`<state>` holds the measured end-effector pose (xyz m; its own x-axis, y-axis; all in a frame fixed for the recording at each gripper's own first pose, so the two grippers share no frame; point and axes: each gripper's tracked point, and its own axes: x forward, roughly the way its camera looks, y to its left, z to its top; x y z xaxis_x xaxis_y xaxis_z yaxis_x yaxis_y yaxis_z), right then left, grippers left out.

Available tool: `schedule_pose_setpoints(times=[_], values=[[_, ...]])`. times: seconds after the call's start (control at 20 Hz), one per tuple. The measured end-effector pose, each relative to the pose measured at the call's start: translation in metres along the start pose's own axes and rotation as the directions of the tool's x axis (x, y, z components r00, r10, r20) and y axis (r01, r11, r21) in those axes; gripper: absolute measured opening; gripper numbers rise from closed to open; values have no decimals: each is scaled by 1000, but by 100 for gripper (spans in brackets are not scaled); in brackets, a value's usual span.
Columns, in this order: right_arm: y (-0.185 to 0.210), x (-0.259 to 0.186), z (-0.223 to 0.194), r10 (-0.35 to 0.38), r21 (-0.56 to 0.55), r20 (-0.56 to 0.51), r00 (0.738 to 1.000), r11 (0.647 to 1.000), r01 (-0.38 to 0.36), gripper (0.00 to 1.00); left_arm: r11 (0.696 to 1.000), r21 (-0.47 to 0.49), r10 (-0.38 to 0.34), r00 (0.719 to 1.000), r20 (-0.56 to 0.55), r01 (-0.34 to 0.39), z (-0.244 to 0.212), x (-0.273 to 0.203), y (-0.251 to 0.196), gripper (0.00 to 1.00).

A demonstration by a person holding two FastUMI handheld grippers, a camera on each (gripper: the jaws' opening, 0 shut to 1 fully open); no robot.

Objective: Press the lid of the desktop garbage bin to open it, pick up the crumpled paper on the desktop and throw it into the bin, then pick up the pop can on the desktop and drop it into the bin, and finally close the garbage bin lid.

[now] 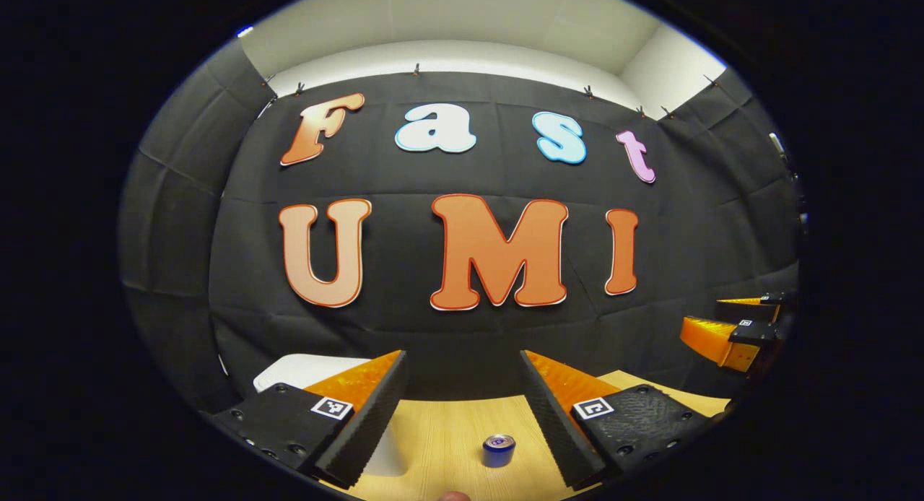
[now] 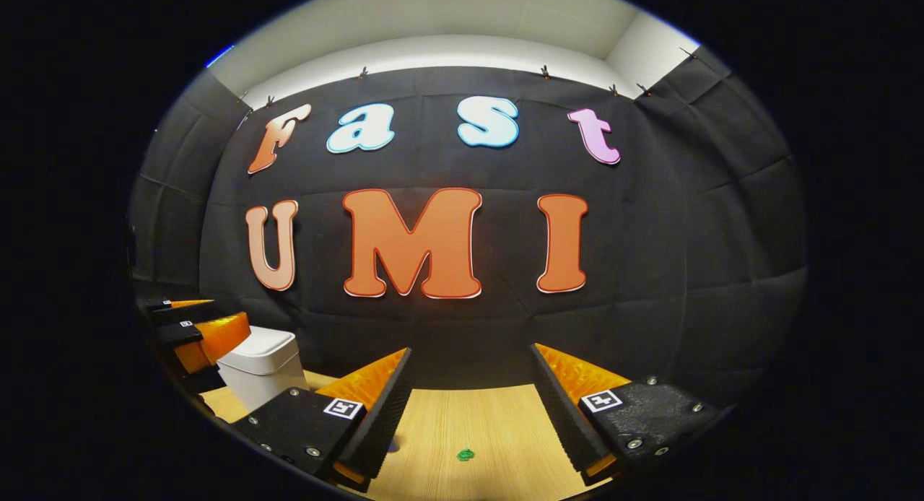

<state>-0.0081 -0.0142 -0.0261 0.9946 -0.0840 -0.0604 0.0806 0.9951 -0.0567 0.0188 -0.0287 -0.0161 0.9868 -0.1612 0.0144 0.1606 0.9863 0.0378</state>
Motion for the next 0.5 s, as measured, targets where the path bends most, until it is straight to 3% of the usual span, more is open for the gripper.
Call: schedule_pose_setpoints(times=[0.15, 0.3, 0.35, 0.5], values=[[0, 8, 19, -9, -9, 36, 999, 1000, 9, 94, 998, -52, 20, 999, 27, -18, 24, 6, 12, 97], [8, 8, 30, -2, 19, 61, 998, 1000, 1, 94, 997, -21, 68, 997, 27, -68, 25, 4, 13, 96], [9, 7, 28, -2, 4, 60, 998, 1000, 1, 94, 998, -33, 59, 998, 17, -59, 20, 3, 6, 92], [14, 5, 4, 5, -23, 5, 1000, 1000, -5, 94, 995, -60, 79, 996, -39, -82, -1, 1, 2, 94]])
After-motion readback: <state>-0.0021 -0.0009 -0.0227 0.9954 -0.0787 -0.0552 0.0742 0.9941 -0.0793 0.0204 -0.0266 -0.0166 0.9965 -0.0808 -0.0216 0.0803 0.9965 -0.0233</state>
